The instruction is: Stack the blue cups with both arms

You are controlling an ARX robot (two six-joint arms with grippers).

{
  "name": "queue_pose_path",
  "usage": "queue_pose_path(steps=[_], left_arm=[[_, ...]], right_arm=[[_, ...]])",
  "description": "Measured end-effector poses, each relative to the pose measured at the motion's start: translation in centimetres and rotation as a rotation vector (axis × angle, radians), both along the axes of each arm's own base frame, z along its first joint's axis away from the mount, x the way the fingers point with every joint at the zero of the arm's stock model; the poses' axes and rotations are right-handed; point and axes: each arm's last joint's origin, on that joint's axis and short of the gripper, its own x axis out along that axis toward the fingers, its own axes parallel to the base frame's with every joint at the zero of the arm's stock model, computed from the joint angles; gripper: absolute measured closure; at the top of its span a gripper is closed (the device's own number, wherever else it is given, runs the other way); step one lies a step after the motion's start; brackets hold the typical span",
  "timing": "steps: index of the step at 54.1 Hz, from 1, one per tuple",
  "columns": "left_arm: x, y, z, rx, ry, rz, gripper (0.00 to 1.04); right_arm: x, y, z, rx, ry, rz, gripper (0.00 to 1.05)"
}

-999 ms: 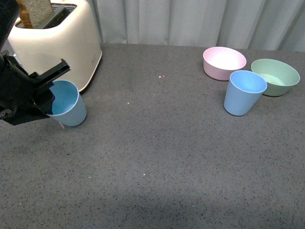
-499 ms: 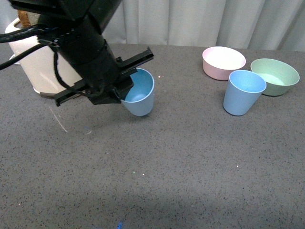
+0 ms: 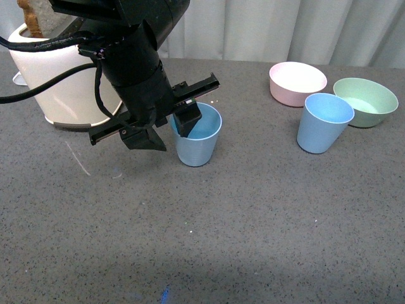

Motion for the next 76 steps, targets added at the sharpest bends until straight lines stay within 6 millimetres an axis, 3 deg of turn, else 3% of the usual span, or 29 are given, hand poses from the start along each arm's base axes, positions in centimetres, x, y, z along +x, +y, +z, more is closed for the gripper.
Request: queue_pose_path(steps=[7, 12, 13, 16, 19, 22, 27, 33, 35, 48, 76], left_arm=[[0.0, 0.2, 1.4, -0.023, -0.078, 0.003, 0.49], [-0.3, 0.5, 3.7, -0.047, -0.148, 0.010, 0.32], [-0.2, 0.6, 3.8, -0.008, -0.229, -0.008, 0.30], [-0.6, 1.2, 3.5, 0.123, -0.464, -0.013, 0.39], [-3.0, 3.4, 1.8, 0.314, -0.714, -0.093, 0.53], [-5.2, 5.4, 0.8, 0.380, -0.846, -0.131, 0.64], [-7.6, 7.5, 3.2, 0.410, -1.123, -0.091, 0.78], [-10.2, 9.6, 6.7, 0.436, -1.279, -0.060, 0.96], [-11.0, 10.1, 7.0, 0.442, -1.289, -0.060, 1.01], [-16.1, 12.6, 5.4, 0.463, -1.227, -0.112, 1.01], [-22.1, 15.0, 5.7, 0.472, -1.231, -0.107, 1.01]], right_arm=[[0.0, 0.0, 0.0, 0.000, 0.000, 0.000, 0.10], [0.0, 0.0, 0.0, 0.000, 0.000, 0.000, 0.10], [0.0, 0.0, 0.0, 0.000, 0.000, 0.000, 0.10], [0.0, 0.0, 0.0, 0.000, 0.000, 0.000, 0.10], [0.0, 0.0, 0.0, 0.000, 0.000, 0.000, 0.10], [0.0, 0.0, 0.0, 0.000, 0.000, -0.001, 0.10], [0.0, 0.0, 0.0, 0.000, 0.000, 0.000, 0.10], [0.0, 0.0, 0.0, 0.000, 0.000, 0.000, 0.10], [0.0, 0.0, 0.0, 0.000, 0.000, 0.000, 0.10], [0.0, 0.0, 0.0, 0.000, 0.000, 0.000, 0.10], [0.0, 0.0, 0.0, 0.000, 0.000, 0.000, 0.10]])
